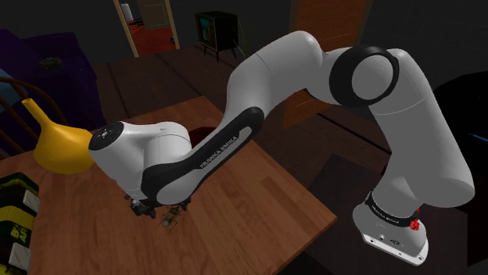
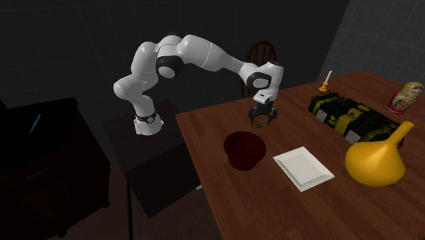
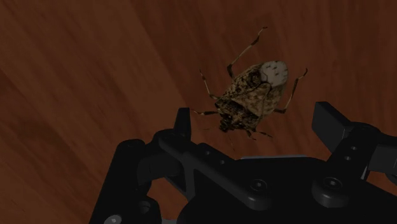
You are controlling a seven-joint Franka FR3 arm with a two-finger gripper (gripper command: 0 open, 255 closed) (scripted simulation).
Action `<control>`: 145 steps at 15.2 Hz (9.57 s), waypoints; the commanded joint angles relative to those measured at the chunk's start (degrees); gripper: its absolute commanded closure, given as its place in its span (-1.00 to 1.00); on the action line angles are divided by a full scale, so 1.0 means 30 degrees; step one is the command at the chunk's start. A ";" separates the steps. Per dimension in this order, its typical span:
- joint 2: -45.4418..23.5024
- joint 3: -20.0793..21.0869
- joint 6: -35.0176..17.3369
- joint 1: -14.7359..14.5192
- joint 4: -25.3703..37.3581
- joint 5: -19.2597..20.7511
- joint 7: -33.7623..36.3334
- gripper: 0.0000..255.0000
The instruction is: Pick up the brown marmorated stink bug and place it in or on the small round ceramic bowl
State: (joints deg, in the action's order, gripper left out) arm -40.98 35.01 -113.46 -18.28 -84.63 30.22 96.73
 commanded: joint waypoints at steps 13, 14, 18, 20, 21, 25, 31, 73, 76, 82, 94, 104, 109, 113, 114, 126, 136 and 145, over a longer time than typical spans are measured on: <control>-0.0081 -0.0038 -0.0161 -0.0017 -0.0087 0.0060 0.0061 1.00; -0.0217 -0.0065 -0.0099 -0.0142 0.0103 0.0095 0.0103 1.00; 0.0014 0.0016 -0.0162 -0.0069 0.0107 0.0072 0.0086 1.00; 0.0059 -0.0038 0.0557 -0.0448 0.0633 -0.0366 0.1313 -1.00; 0.0043 -0.0125 0.1299 -0.0864 0.1266 -0.0798 0.2533 -1.00; -0.0206 -0.0323 0.1845 -0.1370 0.1898 -0.1205 0.4132 -1.00; -0.0640 -0.0537 0.0727 -0.1284 0.1138 -0.0896 0.4351 -1.00; 0.0765 -0.0441 -0.0923 0.0287 -0.1327 -0.0825 0.3525 -1.00; 0.0767 -0.0440 -0.0920 0.0287 -0.1328 -0.0826 0.3525 -1.00; 0.0765 -0.0440 -0.0915 0.0285 -0.1320 -0.0827 0.3523 1.00; 0.1689 -0.0029 0.0517 0.0455 -0.0684 -0.1428 0.3090 1.00; 0.2566 0.0356 0.2501 0.0494 0.0594 -0.2053 0.2574 1.00; 0.2868 0.0491 0.3578 0.0426 0.1452 -0.2290 0.2334 1.00; 0.3034 0.0571 0.4487 0.0322 0.2257 -0.2435 0.2153 1.00; 0.3065 0.0588 0.4721 0.0288 0.2476 -0.2464 0.2108 1.00; 0.5262 0.0407 0.4523 0.3676 0.0739 -0.3580 -0.1192 1.00; 0.6205 -0.0478 0.4073 0.7017 0.0054 -0.4225 -0.5312 1.00; 0.5918 -0.0695 0.2195 0.7354 -0.1577 -0.3977 -0.5271 1.00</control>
State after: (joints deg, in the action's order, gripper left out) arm -22.92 33.04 -106.18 3.72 -88.94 18.10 80.89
